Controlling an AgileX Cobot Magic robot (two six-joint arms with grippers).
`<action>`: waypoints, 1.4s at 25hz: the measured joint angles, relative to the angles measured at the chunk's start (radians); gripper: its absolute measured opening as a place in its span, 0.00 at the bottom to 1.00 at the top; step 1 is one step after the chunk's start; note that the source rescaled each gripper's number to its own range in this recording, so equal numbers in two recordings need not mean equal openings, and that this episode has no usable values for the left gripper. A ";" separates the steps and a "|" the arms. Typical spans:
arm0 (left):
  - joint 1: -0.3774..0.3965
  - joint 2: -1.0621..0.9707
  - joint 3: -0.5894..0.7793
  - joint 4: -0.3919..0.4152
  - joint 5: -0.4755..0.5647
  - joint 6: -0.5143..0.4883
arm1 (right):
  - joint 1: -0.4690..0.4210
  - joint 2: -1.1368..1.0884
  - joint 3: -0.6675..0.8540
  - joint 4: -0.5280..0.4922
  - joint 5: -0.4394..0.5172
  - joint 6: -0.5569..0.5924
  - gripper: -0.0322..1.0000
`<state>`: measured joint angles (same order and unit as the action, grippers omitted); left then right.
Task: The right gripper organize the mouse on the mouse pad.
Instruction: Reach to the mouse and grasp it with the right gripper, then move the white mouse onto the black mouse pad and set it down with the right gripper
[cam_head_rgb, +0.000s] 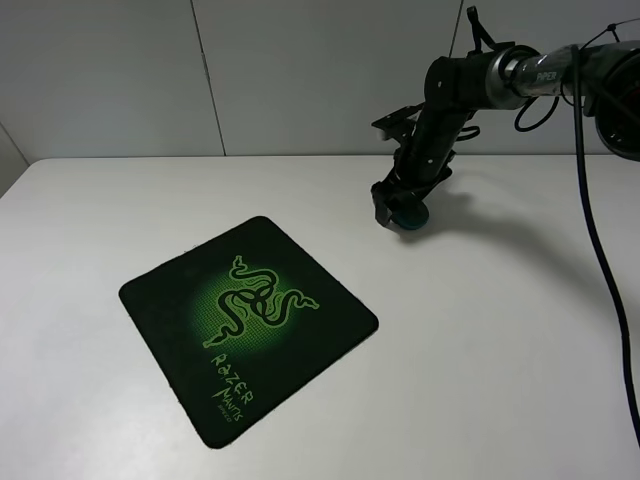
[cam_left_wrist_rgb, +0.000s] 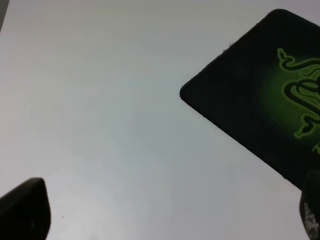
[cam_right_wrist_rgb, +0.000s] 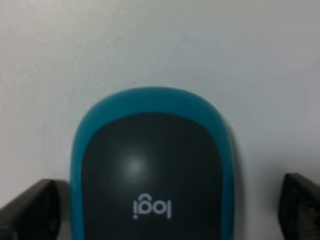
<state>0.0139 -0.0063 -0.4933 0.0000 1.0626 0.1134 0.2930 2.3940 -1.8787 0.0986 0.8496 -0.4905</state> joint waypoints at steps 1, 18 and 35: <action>0.000 0.000 0.000 0.000 0.000 0.000 | 0.000 0.000 0.000 -0.001 0.001 0.001 0.66; 0.000 0.000 0.000 0.000 0.000 0.000 | 0.000 0.000 -0.004 -0.004 0.037 0.003 0.03; 0.000 0.000 0.000 0.000 0.000 0.000 | 0.063 -0.119 -0.004 -0.030 0.150 0.113 0.03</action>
<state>0.0139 -0.0063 -0.4933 0.0000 1.0626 0.1134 0.3557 2.2753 -1.8823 0.0688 1.0001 -0.3778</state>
